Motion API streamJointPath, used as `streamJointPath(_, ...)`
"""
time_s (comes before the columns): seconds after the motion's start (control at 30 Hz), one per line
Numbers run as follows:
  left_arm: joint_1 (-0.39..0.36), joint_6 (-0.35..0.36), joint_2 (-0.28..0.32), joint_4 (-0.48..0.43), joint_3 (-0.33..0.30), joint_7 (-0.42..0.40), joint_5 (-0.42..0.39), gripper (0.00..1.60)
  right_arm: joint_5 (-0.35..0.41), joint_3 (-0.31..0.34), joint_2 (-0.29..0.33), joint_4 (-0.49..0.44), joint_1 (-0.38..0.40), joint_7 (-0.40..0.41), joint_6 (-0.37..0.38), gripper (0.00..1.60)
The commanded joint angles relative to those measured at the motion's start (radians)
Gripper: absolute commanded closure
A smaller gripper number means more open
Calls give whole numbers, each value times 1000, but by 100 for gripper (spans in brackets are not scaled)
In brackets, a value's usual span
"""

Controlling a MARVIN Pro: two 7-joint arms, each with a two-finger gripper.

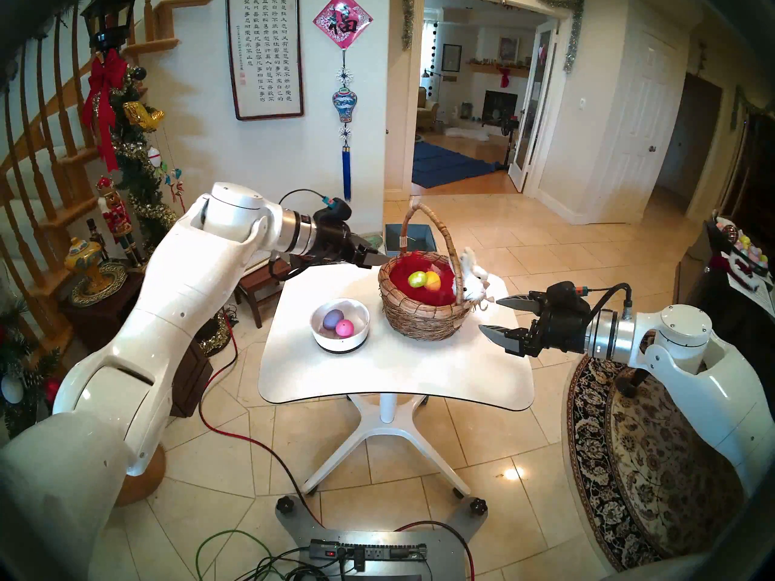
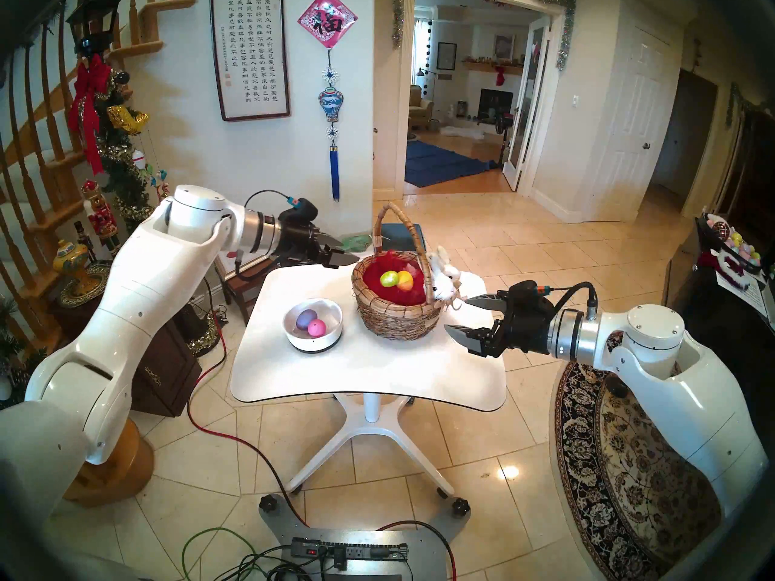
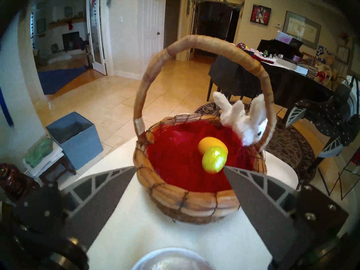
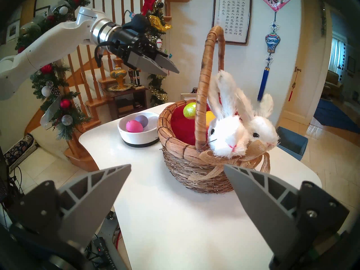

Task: Put easter egg into basket

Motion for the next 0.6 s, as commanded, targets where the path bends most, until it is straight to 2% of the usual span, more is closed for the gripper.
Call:
streamJointPath(0.0,88,24,88,-51,-49,-34,9,0,1,7,2,-1,4,-1,-2,0)
streamJointPath(0.03,137,27,136,-106,-58,-23,-10,0,1,8,2,-1,4,-1,-2,0)
streamJointPath(0.07,126,31,123,-86,-64,-35,9,1,1,8,2,-1,4,-1,-2,0)
streamJointPath(0.1,161,27,153,-128,-68,-22,-9,1,1,8,2,-1,3,-1,-2,0)
streamJointPath(0.27,209,32,188,-168,-81,-16,-18,1,1,8,2,-1,3,-1,-2,0)
streamJointPath(0.33,256,32,194,-209,-115,-1,-15,2,1,8,2,-1,3,-1,-2,0)
streamJointPath(0.37,242,34,207,-200,-91,-2,-26,1,1,8,2,-1,3,-1,-2,0)
streamJointPath(0.43,311,36,213,-261,-141,21,-26,3,1,9,2,-1,3,-1,-2,0)
streamJointPath(0.5,310,38,224,-266,-130,27,-36,3,1,9,2,-1,2,-1,-2,0)
streamJointPath(0.53,340,38,222,-292,-155,38,-32,3,1,9,2,-1,2,-1,-2,0)
streamJointPath(0.57,341,36,230,-298,-149,43,-36,3,1,9,2,-1,2,-1,-2,0)
